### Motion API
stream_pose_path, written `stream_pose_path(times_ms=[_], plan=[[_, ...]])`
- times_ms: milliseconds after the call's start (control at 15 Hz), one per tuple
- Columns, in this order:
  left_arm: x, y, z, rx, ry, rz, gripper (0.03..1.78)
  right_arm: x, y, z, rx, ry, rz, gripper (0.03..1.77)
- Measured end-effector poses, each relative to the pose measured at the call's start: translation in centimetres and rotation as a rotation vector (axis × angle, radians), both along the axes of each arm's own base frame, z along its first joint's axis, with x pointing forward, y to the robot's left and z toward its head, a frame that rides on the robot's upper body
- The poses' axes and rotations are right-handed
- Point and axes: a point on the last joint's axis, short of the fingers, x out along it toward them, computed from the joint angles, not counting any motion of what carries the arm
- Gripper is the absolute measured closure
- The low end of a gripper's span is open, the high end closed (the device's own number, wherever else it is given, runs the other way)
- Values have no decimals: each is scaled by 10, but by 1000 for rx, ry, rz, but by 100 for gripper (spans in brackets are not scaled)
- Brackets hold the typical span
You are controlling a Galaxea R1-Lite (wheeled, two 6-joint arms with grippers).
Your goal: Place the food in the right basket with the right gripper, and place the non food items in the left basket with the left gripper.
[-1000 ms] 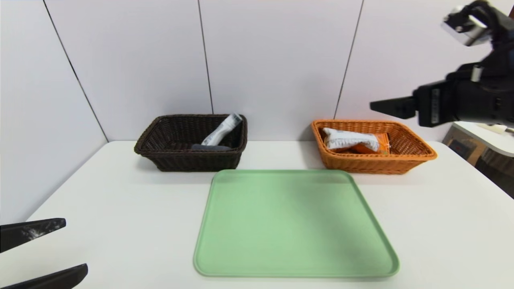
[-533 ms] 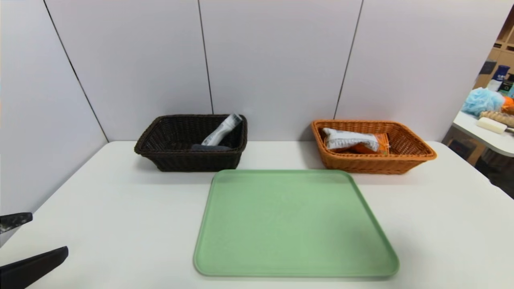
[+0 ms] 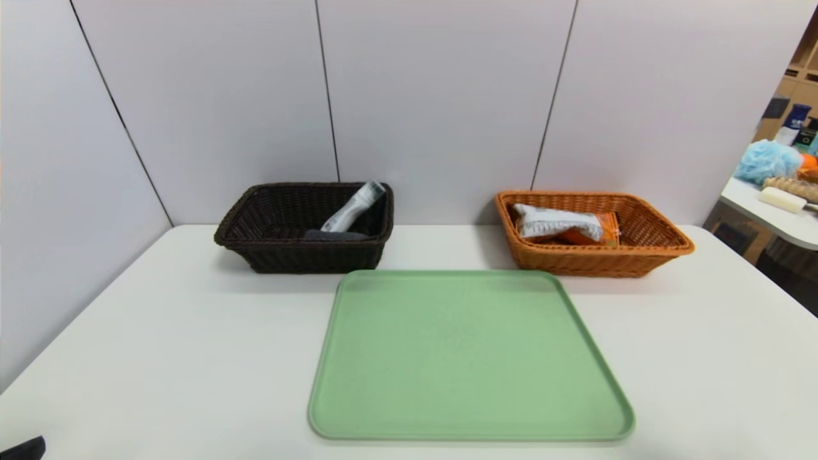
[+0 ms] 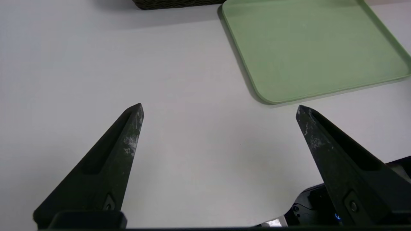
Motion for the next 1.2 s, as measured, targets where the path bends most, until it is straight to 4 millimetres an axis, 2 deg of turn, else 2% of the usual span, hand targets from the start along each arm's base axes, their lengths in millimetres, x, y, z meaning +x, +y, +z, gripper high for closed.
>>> stream_pose_path(times_ms=[200,467,733,1200], plan=[[-13,0,-10,-4,7,23,12,-28,0,-19,2,-7,-15,11],[-32,-2,-30,-26,17,24,12,-50,1,-42,5,-43,-30,11],[-47,-3,-47,-29,-8,27,12,-64,1,-68,16,-62,6,11],[-60,-4,-66,-30,-56,13,12,-81,2,-95,42,-137,94,11]])
